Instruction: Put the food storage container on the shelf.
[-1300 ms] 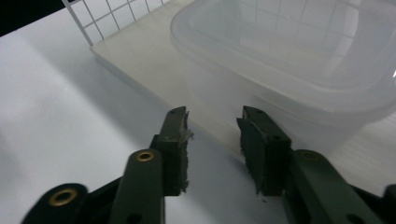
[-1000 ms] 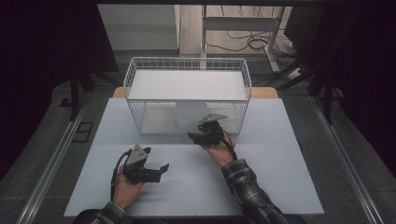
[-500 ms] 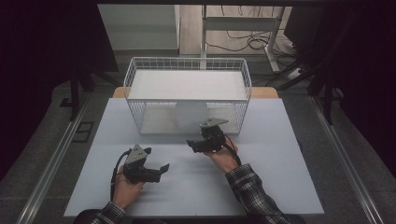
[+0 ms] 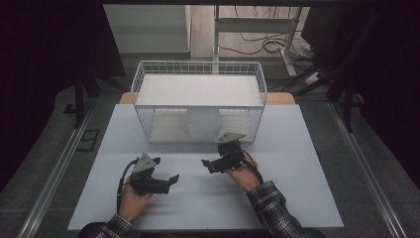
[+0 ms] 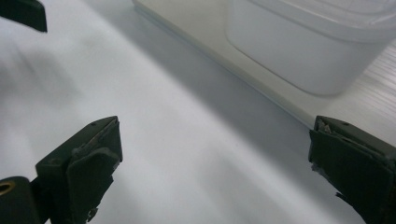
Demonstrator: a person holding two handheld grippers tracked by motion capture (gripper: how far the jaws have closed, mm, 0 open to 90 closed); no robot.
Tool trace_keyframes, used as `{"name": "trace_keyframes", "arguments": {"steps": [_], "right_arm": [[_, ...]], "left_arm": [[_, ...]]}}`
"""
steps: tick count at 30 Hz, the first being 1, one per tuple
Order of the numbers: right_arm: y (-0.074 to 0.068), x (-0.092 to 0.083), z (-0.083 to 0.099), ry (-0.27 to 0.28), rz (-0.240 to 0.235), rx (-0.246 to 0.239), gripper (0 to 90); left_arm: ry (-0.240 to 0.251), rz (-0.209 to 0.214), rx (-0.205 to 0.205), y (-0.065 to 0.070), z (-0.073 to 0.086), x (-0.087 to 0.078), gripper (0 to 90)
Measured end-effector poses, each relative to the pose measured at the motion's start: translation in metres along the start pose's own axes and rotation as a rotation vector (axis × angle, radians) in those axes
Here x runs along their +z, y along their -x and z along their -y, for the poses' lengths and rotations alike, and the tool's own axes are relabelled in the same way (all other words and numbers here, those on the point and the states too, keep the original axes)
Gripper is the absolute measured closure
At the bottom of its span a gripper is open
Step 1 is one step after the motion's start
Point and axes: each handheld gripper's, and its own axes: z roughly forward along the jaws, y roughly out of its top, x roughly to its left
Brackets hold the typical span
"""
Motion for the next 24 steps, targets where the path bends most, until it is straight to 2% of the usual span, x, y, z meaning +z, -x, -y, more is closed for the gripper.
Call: {"name": "trace_keyframes", "arguments": {"steps": [7, 11, 24], "right_arm": [[-0.002, -0.016, 0.011, 0.002, -0.015, 0.003, 2.2], [-0.002, -0.027, 0.017, 0.000, -0.005, -0.006, 2.1], [-0.001, -0.063, 0.033, 0.041, 0.027, 0.027, 2.2]], "left_arm": [[-0.006, 0.002, -0.016, -0.001, -0.001, -0.004, 3.5], [-0.018, -0.003, -0.009, 0.001, -0.001, -0.007, 3.5], [-0.023, -0.039, -0.010, 0.001, 0.005, -0.025, 3.6]]}}
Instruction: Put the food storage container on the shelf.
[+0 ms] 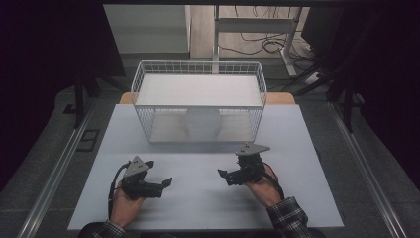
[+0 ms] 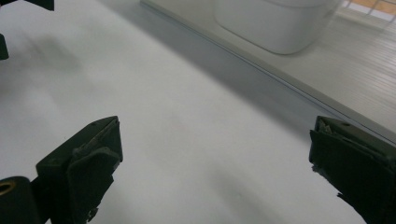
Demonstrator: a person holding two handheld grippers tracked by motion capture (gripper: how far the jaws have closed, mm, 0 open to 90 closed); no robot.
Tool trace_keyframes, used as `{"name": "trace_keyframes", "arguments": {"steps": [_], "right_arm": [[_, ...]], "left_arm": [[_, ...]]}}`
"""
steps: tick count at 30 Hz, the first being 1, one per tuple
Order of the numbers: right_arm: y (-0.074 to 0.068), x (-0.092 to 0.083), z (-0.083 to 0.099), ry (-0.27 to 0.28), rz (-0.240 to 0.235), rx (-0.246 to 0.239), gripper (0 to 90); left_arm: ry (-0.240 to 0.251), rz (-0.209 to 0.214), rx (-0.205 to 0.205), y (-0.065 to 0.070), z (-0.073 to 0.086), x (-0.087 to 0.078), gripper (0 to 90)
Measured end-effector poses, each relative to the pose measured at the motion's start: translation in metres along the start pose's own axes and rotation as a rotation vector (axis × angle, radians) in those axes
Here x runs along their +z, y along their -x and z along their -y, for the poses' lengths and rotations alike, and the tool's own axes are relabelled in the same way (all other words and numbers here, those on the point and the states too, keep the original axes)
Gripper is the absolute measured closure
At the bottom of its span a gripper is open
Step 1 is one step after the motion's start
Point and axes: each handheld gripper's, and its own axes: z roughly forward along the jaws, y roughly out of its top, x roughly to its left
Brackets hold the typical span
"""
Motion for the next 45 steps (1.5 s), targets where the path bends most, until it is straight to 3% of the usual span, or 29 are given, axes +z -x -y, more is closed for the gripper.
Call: {"name": "trace_keyframes", "arguments": {"steps": [20, 29, 40, 45], "right_arm": [[0.015, -0.055, 0.039, 0.043, 0.090, 0.085, 1.5], [0.021, -0.078, 0.058, 0.058, 0.145, 0.130, 0.7], [0.025, -0.095, 0.087, 0.042, 0.187, 0.196, 0.0], [0.026, -0.098, 0.100, 0.022, 0.200, 0.209, 0.0]], "left_arm": [[0.009, -0.051, -0.024, -0.008, 0.015, -0.033, 3.8], [0.025, -0.094, -0.044, -0.014, 0.024, -0.049, 2.6], [0.025, -0.116, -0.079, -0.020, 0.037, -0.059, 1.8], [0.010, -0.103, -0.102, -0.023, 0.043, -0.059, 1.7]]}}
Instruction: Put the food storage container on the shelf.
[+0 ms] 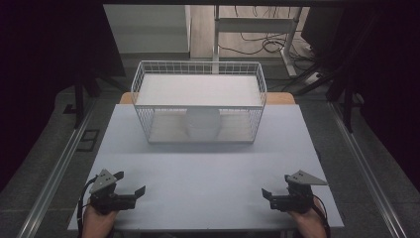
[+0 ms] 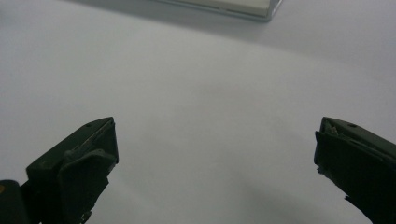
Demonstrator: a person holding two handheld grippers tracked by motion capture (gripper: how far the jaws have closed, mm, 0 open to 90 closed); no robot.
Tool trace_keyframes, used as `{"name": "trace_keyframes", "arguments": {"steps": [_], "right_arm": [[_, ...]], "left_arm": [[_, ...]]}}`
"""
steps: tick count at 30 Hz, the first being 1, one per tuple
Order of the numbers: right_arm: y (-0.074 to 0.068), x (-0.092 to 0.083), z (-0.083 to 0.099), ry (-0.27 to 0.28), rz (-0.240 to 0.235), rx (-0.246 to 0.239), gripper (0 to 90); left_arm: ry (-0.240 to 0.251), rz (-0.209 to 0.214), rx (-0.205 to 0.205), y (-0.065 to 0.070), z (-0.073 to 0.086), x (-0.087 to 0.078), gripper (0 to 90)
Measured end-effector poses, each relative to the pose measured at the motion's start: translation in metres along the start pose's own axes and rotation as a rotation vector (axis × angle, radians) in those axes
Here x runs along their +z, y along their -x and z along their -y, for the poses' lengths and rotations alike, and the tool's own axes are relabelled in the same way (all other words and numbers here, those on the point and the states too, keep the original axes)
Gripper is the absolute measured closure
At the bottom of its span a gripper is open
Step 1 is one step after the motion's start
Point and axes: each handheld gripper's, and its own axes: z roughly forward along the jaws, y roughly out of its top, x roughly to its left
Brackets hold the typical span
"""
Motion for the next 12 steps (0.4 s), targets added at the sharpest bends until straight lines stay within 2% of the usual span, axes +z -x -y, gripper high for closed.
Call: {"name": "trace_keyframes", "arguments": {"steps": [1, 3, 5, 9, 12], "right_arm": [[0.0005, 0.0006, 0.0048, -0.018, -0.004, 0.004, 0.0], [0.0002, 0.0013, 0.0065, -0.029, -0.003, 0.006, 0.0], [-0.0005, -0.0004, 0.0066, -0.016, 0.013, 0.005, 0.0], [0.0004, 0.0001, 0.0070, -0.023, 0.012, 0.018, 0.0], [0.0003, 0.0012, 0.0069, -0.028, 0.011, 0.009, 0.0]], "left_arm": [[-0.014, 0.007, 0.000, -0.0007, 0.0014, 0.0013, 1.5], [-0.013, 0.006, 0.000, -0.0006, 0.0013, 0.0013, 1.5], [-0.012, 0.005, -0.004, -0.0005, 0.0018, 0.0011, 1.5], [-0.011, 0.007, -0.019, -0.0021, 0.0019, 0.0010, 1.5], [-0.014, 0.006, -0.017, -0.0017, 0.0017, 0.0019, 1.6]]}}
